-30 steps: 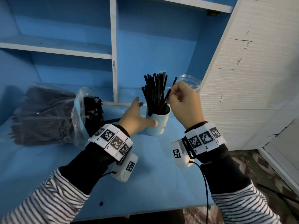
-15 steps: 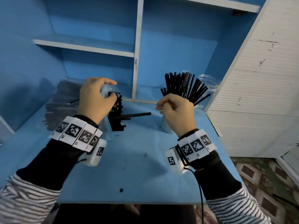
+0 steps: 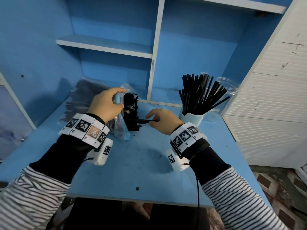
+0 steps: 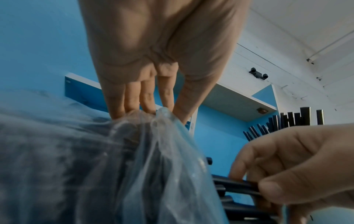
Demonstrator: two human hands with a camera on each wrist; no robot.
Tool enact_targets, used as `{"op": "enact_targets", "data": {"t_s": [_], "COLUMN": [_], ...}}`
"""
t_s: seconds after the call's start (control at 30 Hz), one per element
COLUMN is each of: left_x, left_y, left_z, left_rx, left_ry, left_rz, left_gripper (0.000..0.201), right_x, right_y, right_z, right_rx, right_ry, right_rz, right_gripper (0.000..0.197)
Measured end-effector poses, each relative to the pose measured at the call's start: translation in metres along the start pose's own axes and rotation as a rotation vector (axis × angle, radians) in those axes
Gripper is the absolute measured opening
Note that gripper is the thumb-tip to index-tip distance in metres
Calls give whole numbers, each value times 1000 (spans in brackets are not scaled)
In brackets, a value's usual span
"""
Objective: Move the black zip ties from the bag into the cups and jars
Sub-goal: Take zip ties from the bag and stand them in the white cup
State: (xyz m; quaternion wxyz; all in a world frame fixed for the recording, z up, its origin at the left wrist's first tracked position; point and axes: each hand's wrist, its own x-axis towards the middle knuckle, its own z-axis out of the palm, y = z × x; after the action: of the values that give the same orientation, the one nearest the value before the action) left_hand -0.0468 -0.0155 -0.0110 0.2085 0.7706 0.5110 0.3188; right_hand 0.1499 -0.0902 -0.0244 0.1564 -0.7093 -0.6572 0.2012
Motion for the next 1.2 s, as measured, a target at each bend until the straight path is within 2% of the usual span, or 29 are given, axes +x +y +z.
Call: {"op": "enact_targets", "data": {"t_s": [0.13,0.3,0.37,0.7,0.77,0.9,1.07,1.2], "left_x": [3,4,5,3,3,5,6,7], "left_y": [-2,1,0,-4,-3,-2,-2,-6], "left_z": [-3,-5,-6,-4,-4,-4,-5,-7], "left_rx": [-21,-100,-138,-300,-293,-299,-301,-317], "left_ry": [18,47,53,69,69,75,81,78], "left_rz": [-29,-39,-46,-59,-53,-56,-60,-59], "left_gripper": [51,52,52,54,54,54,54,54], "right_x": [5,13,18,35,35,31,30,29], "right_y": [-15,-33,-35,-22,-20,-24,-26,-16], "right_z": [8,27,33,27,24,20,21,11], "right_rx": [174,210,199,379,408,500,509,542], "right_ry": [55,-34,-12,127,126,28,166,179], "right_rz": [-111,-155,-151,-143,-153,-200,-235,-201], "right_gripper": [22,50,55,26,28,35,25,25]}}
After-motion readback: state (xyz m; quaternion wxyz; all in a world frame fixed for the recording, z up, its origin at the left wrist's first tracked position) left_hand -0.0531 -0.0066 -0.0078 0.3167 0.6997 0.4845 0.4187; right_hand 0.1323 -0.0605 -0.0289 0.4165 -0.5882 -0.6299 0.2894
